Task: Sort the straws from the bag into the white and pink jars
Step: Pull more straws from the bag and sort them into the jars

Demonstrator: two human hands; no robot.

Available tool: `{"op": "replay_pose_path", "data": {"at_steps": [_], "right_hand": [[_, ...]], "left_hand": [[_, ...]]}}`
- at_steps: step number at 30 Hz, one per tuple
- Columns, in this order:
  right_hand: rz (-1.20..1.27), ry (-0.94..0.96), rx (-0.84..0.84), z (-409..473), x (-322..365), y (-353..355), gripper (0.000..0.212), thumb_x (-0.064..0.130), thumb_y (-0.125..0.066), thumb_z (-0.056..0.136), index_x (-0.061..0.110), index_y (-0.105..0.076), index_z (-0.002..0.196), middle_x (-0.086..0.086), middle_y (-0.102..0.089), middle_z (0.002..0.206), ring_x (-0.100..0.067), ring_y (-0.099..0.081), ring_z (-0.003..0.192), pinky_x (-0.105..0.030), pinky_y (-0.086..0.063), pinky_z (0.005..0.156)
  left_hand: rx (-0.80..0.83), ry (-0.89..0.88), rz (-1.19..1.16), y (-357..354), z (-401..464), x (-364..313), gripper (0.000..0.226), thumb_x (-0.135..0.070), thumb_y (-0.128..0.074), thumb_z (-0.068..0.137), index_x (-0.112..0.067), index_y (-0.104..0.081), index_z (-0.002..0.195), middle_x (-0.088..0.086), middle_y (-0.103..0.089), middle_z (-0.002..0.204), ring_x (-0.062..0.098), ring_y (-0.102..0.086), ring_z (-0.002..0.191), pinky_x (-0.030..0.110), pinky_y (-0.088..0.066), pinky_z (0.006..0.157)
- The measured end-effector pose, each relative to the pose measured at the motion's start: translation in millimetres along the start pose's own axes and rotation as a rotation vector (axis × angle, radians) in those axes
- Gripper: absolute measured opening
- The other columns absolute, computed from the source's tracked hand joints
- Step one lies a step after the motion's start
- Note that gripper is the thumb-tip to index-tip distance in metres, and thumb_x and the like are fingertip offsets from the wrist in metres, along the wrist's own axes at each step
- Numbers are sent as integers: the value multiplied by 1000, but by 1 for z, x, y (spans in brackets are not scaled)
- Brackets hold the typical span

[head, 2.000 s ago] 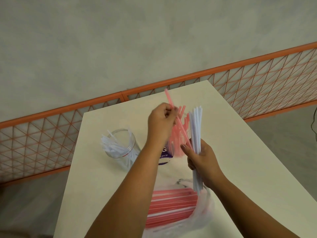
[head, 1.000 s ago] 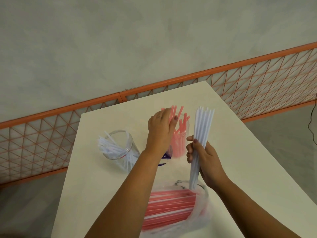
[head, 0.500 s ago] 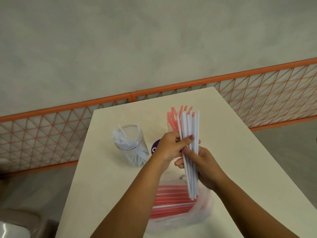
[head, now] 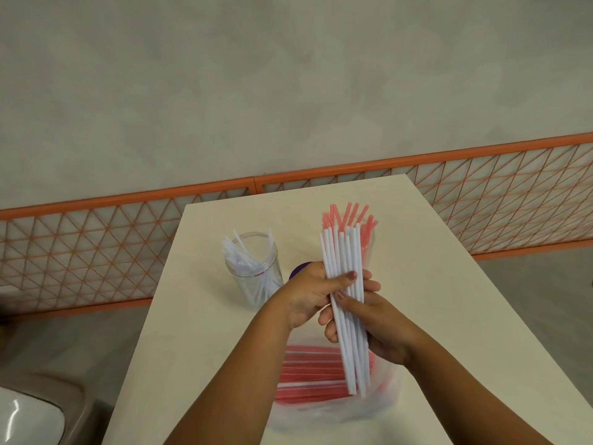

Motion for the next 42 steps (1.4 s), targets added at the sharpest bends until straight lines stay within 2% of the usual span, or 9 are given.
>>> {"op": "replay_pose_path", "data": {"at_steps": [3,7,11,14,21,24,29,35,42], "right_hand": [[8,-27,40,9,-3,-6,21,23,-57,85,5,-64,94,-9,-67,72,-19,-66,66,-30,-57,70],[-110,-45,115,26,-9,-15,16,15,-56,91,4,-61,102,-6,-65,77,-17,-65,74,-33,-54,81],[-152,-16,75,44,-13,-31,13,13,-51,95,9,-61,100,-2,-61,73,-14,-60,69,-26,-53,73],[-271,32,32,56,-15,-35,17,13,-53,94,9,-60,108,2,-65,79,-13,-65,79,-30,-54,84],[-282,-47,-91,63,-43,-17,15,4,-54,92,7,-62,104,-5,-69,85,-13,-67,79,-31,-53,82],[-364,-84,-89,63,-51,-12,14,8,-56,91,11,-63,103,-2,-69,86,-12,-66,80,-28,-52,78],[-483,-115,-97,63,-57,-1,14,12,-58,90,16,-64,102,2,-69,89,-7,-66,78,-13,-48,66],[-522,-148,-97,62,-68,7,17,8,-59,88,18,-65,100,0,-69,92,-7,-67,78,-13,-50,69],[-624,-119,-77,58,-71,8,16,9,-60,88,22,-64,96,2,-69,90,-12,-66,82,-19,-54,78]], "left_hand": [[-48,-11,30,5,-6,-4,14,-17,-52,93,-8,-63,96,1,-74,82,12,-69,63,25,-56,55],[-222,-146,-51,30,-7,-14,15,-20,-50,94,-12,-61,89,-2,-68,75,23,-66,85,37,-54,82],[-404,-268,-144,51,-11,-33,14,-16,-44,96,-13,-55,89,-3,-56,64,14,-59,65,31,-52,79],[-592,-438,-152,69,-18,-54,12,-17,-43,97,-15,-53,90,-4,-54,63,12,-57,62,33,-53,84],[-933,-828,132,116,-26,-95,15,-20,-40,99,-24,-48,87,-14,-57,63,13,-58,67,38,-49,83],[-1036,-801,288,120,-14,-84,10,-21,-39,100,-22,-47,93,-12,-57,67,11,-59,72,27,-48,84],[-1066,-608,407,127,2,-47,22,-22,-41,99,-5,-49,110,-6,-60,79,-12,-57,77,-4,-36,73],[-1037,-353,435,132,9,-32,18,-18,-54,92,-6,-61,105,-2,-61,92,11,-56,81,2,-42,62],[-1093,-423,525,129,-2,-40,25,-12,-63,85,-15,-53,108,-7,-64,82,2,-61,71,2,-43,60]]}}
Point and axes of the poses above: each hand's wrist, its own z-axis towards the middle knuckle, its own y-axis out of the back of the hand, x = y × z, the point moved 2 cm from there along z, towards the middle knuckle
